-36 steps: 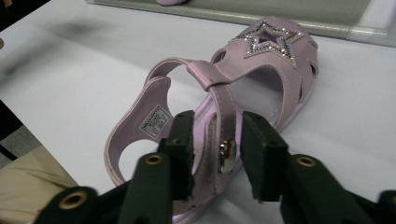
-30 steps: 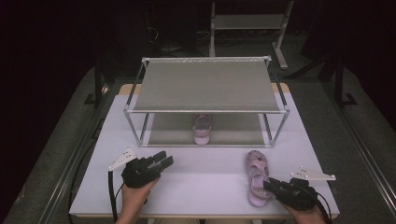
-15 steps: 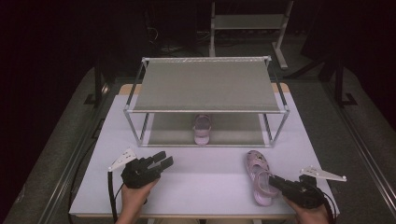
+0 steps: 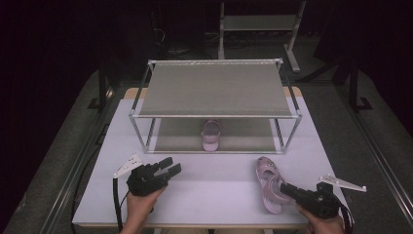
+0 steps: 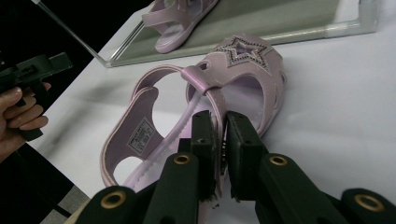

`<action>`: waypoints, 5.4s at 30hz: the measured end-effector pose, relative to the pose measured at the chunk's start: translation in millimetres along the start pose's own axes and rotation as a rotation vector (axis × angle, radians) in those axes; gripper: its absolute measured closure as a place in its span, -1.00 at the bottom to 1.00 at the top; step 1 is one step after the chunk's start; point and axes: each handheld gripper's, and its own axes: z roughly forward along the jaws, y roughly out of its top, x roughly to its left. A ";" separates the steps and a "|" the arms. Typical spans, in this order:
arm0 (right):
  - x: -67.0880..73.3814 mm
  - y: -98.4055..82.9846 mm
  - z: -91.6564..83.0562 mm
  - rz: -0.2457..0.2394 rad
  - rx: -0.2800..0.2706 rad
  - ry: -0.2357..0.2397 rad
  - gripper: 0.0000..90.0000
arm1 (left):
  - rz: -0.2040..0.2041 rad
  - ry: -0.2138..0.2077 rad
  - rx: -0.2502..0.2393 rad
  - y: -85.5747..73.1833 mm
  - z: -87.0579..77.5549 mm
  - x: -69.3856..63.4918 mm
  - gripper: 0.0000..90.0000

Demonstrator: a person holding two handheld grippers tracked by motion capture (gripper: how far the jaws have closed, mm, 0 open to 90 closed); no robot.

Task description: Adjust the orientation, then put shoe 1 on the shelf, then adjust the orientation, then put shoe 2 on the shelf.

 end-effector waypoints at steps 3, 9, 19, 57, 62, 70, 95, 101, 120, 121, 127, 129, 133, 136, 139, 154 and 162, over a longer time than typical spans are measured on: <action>3.5 0.0 1.6 -0.002 -0.004 0.018 0.81 | -0.001 -0.001 0.001 0.1 0.0 0.1 -0.01; 9.7 1.2 5.8 -0.008 -0.001 0.036 0.81 | -0.012 -0.004 -0.003 0.0 0.0 1.6 -0.10; 15.9 3.4 7.9 0.007 -0.026 0.057 0.81 | -0.023 -0.001 -0.001 0.7 1.0 3.5 -0.22; 41.8 39.5 56.0 -0.015 -0.065 0.055 0.81 | -0.034 -0.015 -0.012 3.8 1.5 4.7 -0.34; 42.1 41.6 59.4 -0.019 -0.068 0.045 0.81 | -0.035 -0.014 -0.008 4.1 1.3 5.7 -0.34; 42.1 47.9 66.7 -0.026 -0.081 0.025 0.81 | -0.039 -0.008 -0.011 3.1 -1.3 6.3 -0.34; 49.5 71.0 110.0 -0.047 -0.139 -0.006 0.81 | -0.043 -0.010 -0.010 3.7 -0.9 6.3 -0.35; 44.1 75.2 125.5 -0.048 -0.154 -0.031 0.81 | -0.042 -0.013 -0.009 3.8 -0.6 6.4 -0.35; 28.9 90.2 164.5 -0.105 -0.150 -0.111 0.81 | -0.042 -0.022 -0.006 3.4 1.5 5.1 -0.35; 28.3 90.6 166.9 -0.112 -0.146 -0.119 0.81 | -0.042 -0.022 -0.006 3.4 1.6 5.1 -0.35; 26.5 95.6 177.1 -0.100 -0.132 -0.131 0.81 | -0.044 -0.025 -0.005 3.4 2.1 5.2 -0.35; 23.8 96.8 181.2 -0.120 -0.138 -0.142 0.81 | -0.043 -0.026 -0.004 3.4 2.2 5.2 -0.35; 20.3 96.5 185.8 -0.116 -0.135 -0.158 0.81 | -0.043 -0.027 -0.005 3.6 2.3 4.8 -0.35; 19.0 96.9 188.8 -0.125 -0.138 -0.168 0.81 | -0.044 -0.029 -0.006 3.5 2.5 4.9 -0.35; 18.0 98.3 191.6 -0.141 -0.134 -0.177 0.81 | -0.047 -0.031 -0.007 3.5 3.0 4.6 -0.35; 22.6 100.0 203.8 -0.198 -0.108 -0.199 0.81 | -0.051 -0.039 -0.007 3.7 3.7 5.0 -0.35; 23.0 101.0 204.7 -0.211 -0.112 -0.231 0.81 | -0.053 -0.041 -0.006 3.2 4.9 4.3 -0.35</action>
